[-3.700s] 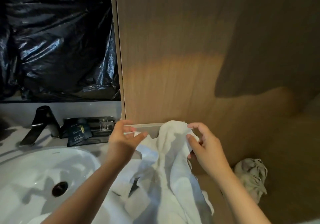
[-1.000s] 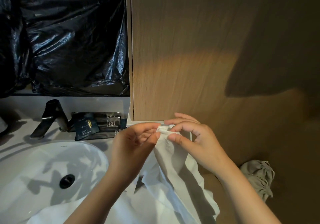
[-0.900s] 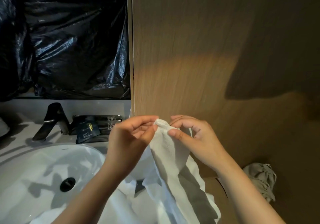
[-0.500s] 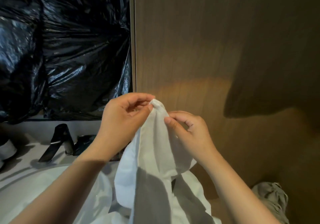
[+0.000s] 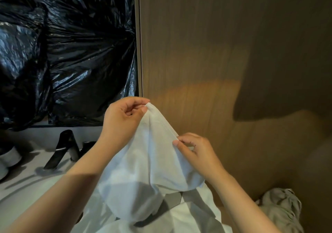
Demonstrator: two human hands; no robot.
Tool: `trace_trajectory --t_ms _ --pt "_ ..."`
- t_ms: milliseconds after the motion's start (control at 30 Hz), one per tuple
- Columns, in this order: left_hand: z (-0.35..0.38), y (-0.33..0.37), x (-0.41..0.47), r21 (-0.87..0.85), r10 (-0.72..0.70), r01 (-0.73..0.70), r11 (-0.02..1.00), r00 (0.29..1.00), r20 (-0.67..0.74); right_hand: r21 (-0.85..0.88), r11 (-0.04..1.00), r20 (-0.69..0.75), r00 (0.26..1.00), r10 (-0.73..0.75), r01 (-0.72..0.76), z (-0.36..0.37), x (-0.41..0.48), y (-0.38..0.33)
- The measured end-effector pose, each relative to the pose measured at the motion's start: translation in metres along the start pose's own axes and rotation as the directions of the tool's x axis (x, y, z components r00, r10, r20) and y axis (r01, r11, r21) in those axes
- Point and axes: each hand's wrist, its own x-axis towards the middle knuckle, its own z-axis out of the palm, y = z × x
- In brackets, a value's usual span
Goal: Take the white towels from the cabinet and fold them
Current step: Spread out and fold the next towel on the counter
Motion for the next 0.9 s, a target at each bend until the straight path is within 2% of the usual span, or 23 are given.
trace_trajectory --t_ms 300,567,633,733,800,900 --pt "0.006 -0.011 0.011 0.074 0.055 -0.052 0.996 0.998 -0.036 -0.053 0.988 0.052 0.988 0.147 -0.144 0.003 -0.026 0.039" --pt "0.009 -0.024 0.018 0.091 0.051 -0.045 0.995 0.996 -0.071 0.065 0.956 0.075 0.957 0.281 -0.286 -0.002 -0.062 0.061" --pt "0.011 -0.030 0.019 0.092 0.049 -0.042 0.995 0.996 -0.074 0.103 0.964 0.018 0.970 0.243 -0.244 -0.001 -0.069 0.061" --pt "0.013 -0.039 0.022 0.097 0.045 -0.037 0.995 0.996 -0.078 0.080 0.994 -0.057 0.996 0.075 -0.070 0.006 -0.075 0.052" --pt "0.015 -0.046 0.025 0.096 0.030 -0.022 0.995 0.996 -0.085 0.058 0.997 -0.012 0.999 0.050 -0.049 0.011 -0.076 0.047" --pt "0.016 -0.056 0.028 0.104 0.007 0.003 0.995 0.995 -0.101 -0.043 0.993 0.155 0.981 0.118 -0.113 0.014 -0.078 0.050"
